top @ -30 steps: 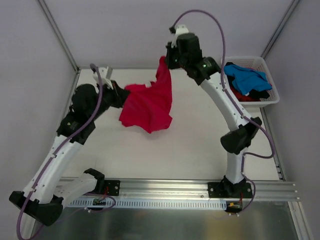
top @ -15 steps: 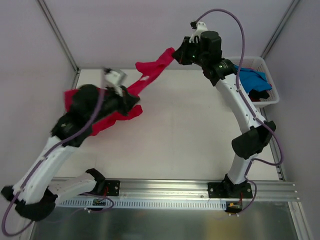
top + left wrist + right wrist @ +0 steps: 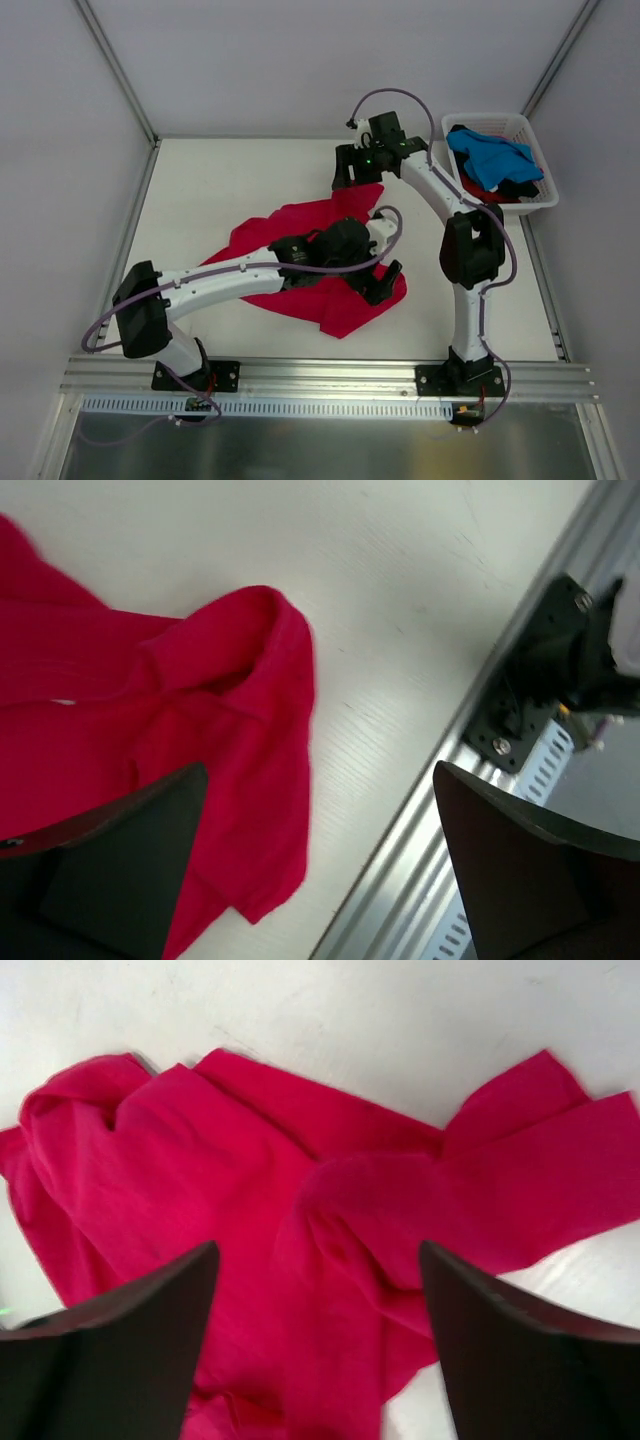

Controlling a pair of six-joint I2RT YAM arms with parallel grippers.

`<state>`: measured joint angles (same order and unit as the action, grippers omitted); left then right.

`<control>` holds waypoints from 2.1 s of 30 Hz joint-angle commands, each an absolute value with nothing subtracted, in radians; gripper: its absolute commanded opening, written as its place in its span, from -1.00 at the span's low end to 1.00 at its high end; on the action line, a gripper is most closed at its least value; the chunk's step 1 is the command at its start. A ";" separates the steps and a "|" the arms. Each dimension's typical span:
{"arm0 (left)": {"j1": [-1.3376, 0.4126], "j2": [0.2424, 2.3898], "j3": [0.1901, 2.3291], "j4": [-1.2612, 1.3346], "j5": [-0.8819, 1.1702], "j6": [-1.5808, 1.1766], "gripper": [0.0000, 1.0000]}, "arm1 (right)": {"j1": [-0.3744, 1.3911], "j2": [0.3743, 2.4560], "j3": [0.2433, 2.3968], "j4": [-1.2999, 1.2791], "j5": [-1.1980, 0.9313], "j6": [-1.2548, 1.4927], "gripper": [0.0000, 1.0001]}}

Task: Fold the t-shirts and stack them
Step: Flatten the tshirt out

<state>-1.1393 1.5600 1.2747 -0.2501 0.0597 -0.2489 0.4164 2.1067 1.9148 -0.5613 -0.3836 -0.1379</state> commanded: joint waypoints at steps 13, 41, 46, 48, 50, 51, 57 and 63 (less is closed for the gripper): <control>-0.416 1.474 1.310 -0.287 -0.015 -0.563 0.98 | 0.287 1.527 1.548 -0.573 -0.301 -0.155 0.98; -0.258 1.809 1.174 -0.342 0.111 -0.479 -0.76 | 0.726 2.036 1.565 -0.509 0.360 -0.120 -0.53; -0.256 1.686 1.105 -0.344 -0.047 -0.495 -1.00 | 0.670 2.000 1.536 -0.474 0.321 -0.118 -0.99; -0.249 1.640 1.083 -0.370 -0.090 -0.514 -1.00 | 0.649 1.976 1.520 -0.453 0.311 -0.121 -0.99; -0.241 1.556 1.043 -0.400 -0.142 -0.534 -1.00 | 0.626 1.967 1.529 -0.449 0.305 -0.129 -0.99; -0.239 1.522 1.029 -0.446 -0.164 -0.546 -1.00 | 0.608 1.964 1.557 -0.446 0.295 -0.133 -0.99; -0.351 1.209 0.891 -0.607 -0.165 -0.653 -1.00 | 0.480 2.011 1.861 -0.440 0.106 -0.165 -0.99; -0.650 1.161 0.942 -0.738 -0.192 -0.744 -0.43 | 0.563 2.213 2.181 -0.549 -0.184 -0.208 -0.99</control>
<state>-0.6327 1.1641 0.9195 -0.6117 -0.1570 -0.6754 0.4721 2.1288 2.0808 -0.4881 -0.0021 -0.1612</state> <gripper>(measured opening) 0.189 0.017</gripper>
